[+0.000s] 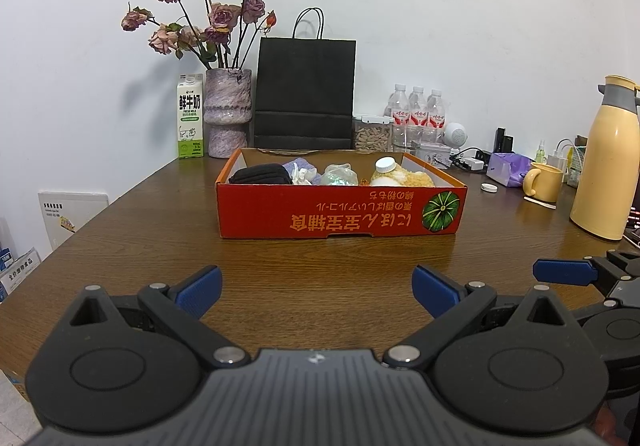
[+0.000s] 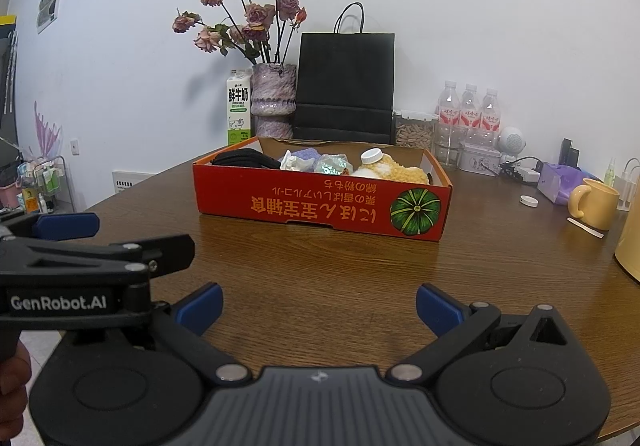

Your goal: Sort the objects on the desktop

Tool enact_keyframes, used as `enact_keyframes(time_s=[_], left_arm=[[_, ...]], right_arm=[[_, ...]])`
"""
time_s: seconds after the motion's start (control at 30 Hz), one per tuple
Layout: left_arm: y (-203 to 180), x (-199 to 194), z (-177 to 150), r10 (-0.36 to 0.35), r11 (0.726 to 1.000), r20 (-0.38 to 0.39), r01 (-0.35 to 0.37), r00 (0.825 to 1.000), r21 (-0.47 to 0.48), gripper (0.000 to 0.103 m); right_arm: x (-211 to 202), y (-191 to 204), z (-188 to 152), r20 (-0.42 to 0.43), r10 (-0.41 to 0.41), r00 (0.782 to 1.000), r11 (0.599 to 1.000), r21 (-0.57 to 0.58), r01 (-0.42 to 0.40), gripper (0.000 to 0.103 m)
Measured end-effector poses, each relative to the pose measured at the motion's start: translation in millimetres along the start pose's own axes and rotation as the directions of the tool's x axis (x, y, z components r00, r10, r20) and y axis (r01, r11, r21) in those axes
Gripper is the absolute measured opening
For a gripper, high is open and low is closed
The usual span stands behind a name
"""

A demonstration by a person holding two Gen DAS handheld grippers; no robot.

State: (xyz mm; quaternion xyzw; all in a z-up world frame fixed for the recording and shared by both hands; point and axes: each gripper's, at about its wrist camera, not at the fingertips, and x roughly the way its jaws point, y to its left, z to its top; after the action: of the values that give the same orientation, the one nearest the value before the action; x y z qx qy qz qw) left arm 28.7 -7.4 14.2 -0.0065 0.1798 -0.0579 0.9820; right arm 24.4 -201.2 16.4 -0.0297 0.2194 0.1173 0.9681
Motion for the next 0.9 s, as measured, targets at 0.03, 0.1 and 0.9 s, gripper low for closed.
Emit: enact_keyframes(time_s=[0.03, 0.1, 0.9], left_arm=[[0.5, 0.1, -0.5, 0.001, 1.000, -0.001, -0.001, 1.000, 0.000, 0.103], [0.9, -0.6, -1.4, 0.001, 1.000, -0.001, -0.001, 1.000, -0.001, 0.103], [0.1, -0.8, -5.4, -0.003, 1.000, -0.010, 0.003, 1.000, -0.010, 0.103]], right_arm=[[0.1, -0.1, 0.1, -0.001, 0.000, 1.000, 1.000, 0.000, 0.000, 0.103], [0.2, -0.2, 0.1, -0.001, 0.000, 1.000, 1.000, 0.000, 0.000, 0.103], [2.6, 0.5, -1.8, -0.007, 0.003, 1.000, 1.000, -0.004, -0.003, 0.103]])
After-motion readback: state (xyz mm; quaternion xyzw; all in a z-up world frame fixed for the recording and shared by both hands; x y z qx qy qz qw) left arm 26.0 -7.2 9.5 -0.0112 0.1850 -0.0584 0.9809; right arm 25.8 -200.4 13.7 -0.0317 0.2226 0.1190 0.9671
